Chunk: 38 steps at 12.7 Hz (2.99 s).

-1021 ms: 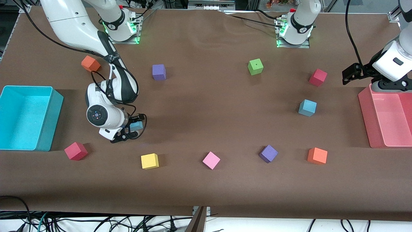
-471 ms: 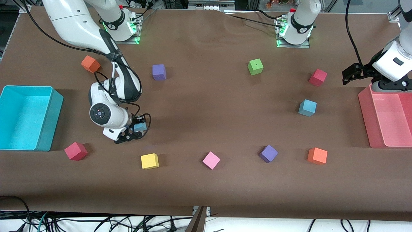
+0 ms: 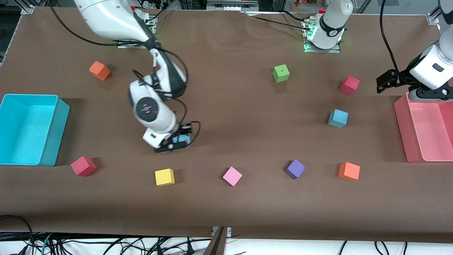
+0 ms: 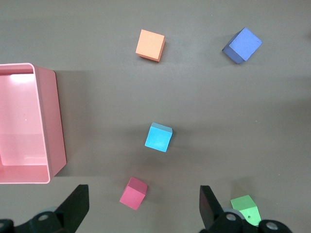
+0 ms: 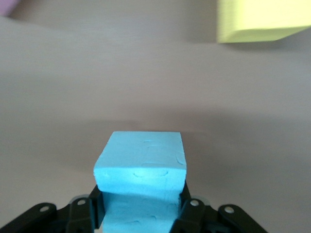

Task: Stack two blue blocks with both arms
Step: 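Lower the cyan cube at the table centre and open the right gripper, then grasp the other cyan cube with the left gripper while the right gripper waits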

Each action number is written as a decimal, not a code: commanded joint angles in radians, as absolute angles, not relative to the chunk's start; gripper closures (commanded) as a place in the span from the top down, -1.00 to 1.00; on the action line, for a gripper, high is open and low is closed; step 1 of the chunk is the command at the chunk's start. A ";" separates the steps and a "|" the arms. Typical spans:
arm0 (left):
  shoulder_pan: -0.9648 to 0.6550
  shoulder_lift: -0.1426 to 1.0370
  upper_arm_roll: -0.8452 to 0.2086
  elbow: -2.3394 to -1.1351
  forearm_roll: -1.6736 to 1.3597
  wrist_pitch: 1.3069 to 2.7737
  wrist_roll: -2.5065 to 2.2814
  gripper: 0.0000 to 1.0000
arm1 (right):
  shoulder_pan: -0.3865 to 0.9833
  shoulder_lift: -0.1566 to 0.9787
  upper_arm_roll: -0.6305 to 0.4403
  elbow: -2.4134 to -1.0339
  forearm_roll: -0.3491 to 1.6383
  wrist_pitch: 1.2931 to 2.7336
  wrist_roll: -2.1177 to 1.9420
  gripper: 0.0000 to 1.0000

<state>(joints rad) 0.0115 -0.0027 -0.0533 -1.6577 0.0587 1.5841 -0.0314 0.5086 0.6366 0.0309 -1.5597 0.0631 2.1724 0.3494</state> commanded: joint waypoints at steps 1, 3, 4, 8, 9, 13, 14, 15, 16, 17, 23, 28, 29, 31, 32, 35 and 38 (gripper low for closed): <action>0.008 -0.015 -0.048 -1.663 0.038 1.571 -0.037 1.00 | 0.610 0.744 0.023 -1.424 0.067 2.164 0.536 -0.39; 0.009 -0.015 -0.046 -1.663 0.038 1.571 -0.035 1.00 | 0.676 0.788 0.023 -1.356 0.067 2.167 0.662 -0.39; 0.009 -0.015 -0.046 -1.663 0.038 1.571 -0.035 1.00 | 0.705 0.804 0.021 -1.338 0.067 2.171 0.708 -0.39; 0.009 -0.015 -0.046 -1.663 0.038 1.571 -0.034 1.00 | 0.781 0.847 0.023 -1.289 0.067 2.178 0.825 -0.39; 0.009 -0.015 -0.046 -1.663 0.038 1.571 -0.034 1.00 | 0.797 0.857 0.023 -1.284 0.069 2.190 0.848 -0.39; 0.009 -0.015 -0.046 -1.663 0.038 1.552 -0.031 1.00 | 0.845 0.905 0.021 -1.282 0.067 2.266 0.904 -0.36; 0.009 -0.015 -0.046 -1.663 0.038 1.552 -0.032 1.00 | 0.844 0.907 0.021 -1.282 0.067 2.264 0.900 -0.11; 0.009 -0.015 -0.046 -1.663 0.038 1.552 -0.032 1.00 | 0.844 0.905 0.021 -1.282 0.066 2.261 0.897 0.61; 0.009 -0.015 -0.046 -1.663 0.038 1.552 -0.032 1.00 | 0.845 0.905 0.020 -1.282 0.057 2.260 0.890 0.99; 0.011 -0.015 -0.046 -1.663 0.038 1.552 -0.032 1.00 | 0.844 0.904 0.020 -1.282 0.057 2.257 0.888 1.00; 0.012 -0.015 -0.046 -1.663 0.038 1.551 -0.029 1.00 | 0.766 0.830 0.017 -1.174 0.061 1.996 0.584 1.00; 0.015 -0.015 -0.044 -1.663 0.038 1.551 -0.029 1.00 | 0.622 0.772 0.020 -1.178 0.069 1.915 0.067 1.00; 0.015 -0.015 -0.043 -1.663 0.038 1.552 -0.020 1.00 | 0.591 0.770 0.020 -1.180 0.071 1.898 -0.031 1.00; 0.002 0.012 -0.049 -1.664 0.046 1.545 -0.029 1.00 | 0.537 0.772 0.021 -1.187 0.128 1.870 -0.253 1.00; 0.003 0.026 -0.049 -1.667 0.040 1.537 -0.019 1.00 | 0.517 0.770 0.015 -1.210 0.197 1.881 -0.375 1.00; 0.009 0.090 -0.049 -1.689 0.041 1.537 0.153 1.00 | 0.451 0.772 0.015 -1.259 0.293 1.933 -0.660 1.00; 0.015 0.117 -0.049 -1.831 0.041 1.729 0.178 1.00 | 0.416 0.772 0.015 -1.342 0.431 2.040 -0.848 1.00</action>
<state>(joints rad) 0.0116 0.1218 -0.0527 -1.7284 0.0587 1.6105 0.1281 0.4363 0.7914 0.0030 -1.2681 0.3584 1.9692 -0.7346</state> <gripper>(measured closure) 0.000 0.000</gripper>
